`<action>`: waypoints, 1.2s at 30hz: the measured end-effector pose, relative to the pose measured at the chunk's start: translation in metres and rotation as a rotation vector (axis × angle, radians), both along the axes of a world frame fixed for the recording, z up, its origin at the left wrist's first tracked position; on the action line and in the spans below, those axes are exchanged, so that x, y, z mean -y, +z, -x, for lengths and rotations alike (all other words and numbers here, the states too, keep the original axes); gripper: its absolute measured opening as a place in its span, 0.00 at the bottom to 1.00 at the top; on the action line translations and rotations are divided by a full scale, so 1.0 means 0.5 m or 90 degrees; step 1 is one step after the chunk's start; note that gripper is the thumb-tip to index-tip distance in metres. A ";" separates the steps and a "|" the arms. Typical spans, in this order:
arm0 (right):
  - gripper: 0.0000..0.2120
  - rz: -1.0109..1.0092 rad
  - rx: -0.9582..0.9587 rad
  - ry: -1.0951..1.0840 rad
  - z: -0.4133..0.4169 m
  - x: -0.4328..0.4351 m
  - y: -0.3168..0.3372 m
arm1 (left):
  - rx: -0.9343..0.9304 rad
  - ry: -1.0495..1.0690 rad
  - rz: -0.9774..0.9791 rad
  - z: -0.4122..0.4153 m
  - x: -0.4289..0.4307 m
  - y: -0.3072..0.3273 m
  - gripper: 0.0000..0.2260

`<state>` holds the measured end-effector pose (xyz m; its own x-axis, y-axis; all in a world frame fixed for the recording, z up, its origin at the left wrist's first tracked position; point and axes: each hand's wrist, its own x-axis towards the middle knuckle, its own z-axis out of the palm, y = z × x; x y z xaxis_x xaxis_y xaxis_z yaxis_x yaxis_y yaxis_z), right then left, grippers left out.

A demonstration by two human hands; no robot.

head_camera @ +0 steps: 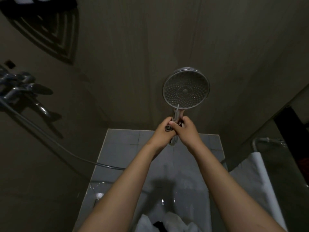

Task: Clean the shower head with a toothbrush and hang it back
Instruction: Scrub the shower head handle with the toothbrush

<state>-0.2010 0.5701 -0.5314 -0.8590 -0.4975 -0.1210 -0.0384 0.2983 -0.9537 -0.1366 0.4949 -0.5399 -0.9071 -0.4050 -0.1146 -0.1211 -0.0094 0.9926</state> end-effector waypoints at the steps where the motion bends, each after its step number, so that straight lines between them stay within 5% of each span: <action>1: 0.05 -0.007 -0.004 -0.003 0.000 -0.007 0.002 | 0.005 0.003 0.001 -0.001 -0.009 0.002 0.13; 10: 0.10 0.012 0.020 -0.012 0.009 -0.085 0.027 | 0.036 0.024 0.003 0.005 -0.073 0.011 0.15; 14: 0.01 0.033 0.014 0.003 0.014 -0.113 0.034 | 0.023 0.033 -0.015 -0.005 -0.092 -0.004 0.18; 18: 0.07 0.067 0.028 -0.027 0.024 -0.128 0.038 | 0.043 0.065 -0.037 -0.021 -0.092 -0.009 0.20; 22: 0.03 0.129 0.065 -0.046 0.024 -0.150 0.052 | 0.119 0.092 0.036 -0.035 -0.094 -0.028 0.16; 26: 0.11 0.163 0.075 -0.063 0.017 -0.163 0.065 | 0.212 0.120 0.065 -0.042 -0.097 -0.047 0.05; 30: 0.10 0.182 0.071 -0.047 0.009 -0.165 0.079 | 0.278 0.108 0.234 -0.038 -0.098 -0.062 0.11; 36: 0.06 0.177 0.035 -0.036 0.005 -0.164 0.078 | 0.250 0.082 0.243 -0.030 -0.116 -0.061 0.12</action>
